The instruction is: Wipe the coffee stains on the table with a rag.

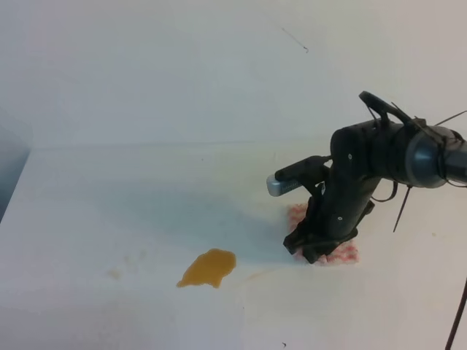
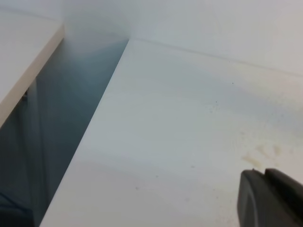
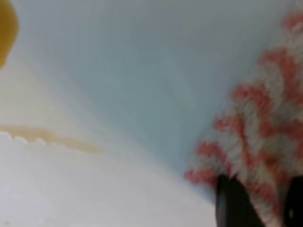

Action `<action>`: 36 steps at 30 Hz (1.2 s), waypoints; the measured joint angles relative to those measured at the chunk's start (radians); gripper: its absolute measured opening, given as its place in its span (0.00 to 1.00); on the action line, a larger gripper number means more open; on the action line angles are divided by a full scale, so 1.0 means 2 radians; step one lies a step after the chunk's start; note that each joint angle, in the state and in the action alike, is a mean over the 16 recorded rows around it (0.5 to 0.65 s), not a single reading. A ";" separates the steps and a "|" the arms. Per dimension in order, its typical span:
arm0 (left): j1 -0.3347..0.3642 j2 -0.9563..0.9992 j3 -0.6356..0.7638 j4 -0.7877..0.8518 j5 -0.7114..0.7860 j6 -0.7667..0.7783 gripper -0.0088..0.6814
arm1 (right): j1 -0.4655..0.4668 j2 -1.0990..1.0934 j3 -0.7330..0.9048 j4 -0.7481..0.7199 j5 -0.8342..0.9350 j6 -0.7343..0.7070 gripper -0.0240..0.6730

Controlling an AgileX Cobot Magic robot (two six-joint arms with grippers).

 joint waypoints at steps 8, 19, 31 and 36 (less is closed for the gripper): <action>0.000 0.000 0.000 0.000 0.000 0.000 0.01 | 0.000 0.013 -0.033 0.032 0.029 -0.013 0.15; 0.000 0.000 0.000 0.000 0.000 0.000 0.01 | 0.033 0.021 -0.113 0.168 0.052 -0.067 0.08; 0.000 0.000 0.000 0.000 0.000 0.000 0.01 | 0.150 0.036 -0.138 0.101 0.009 -0.059 0.07; 0.000 0.000 0.000 0.000 0.000 0.000 0.01 | 0.178 0.053 -0.140 0.040 0.002 -0.026 0.07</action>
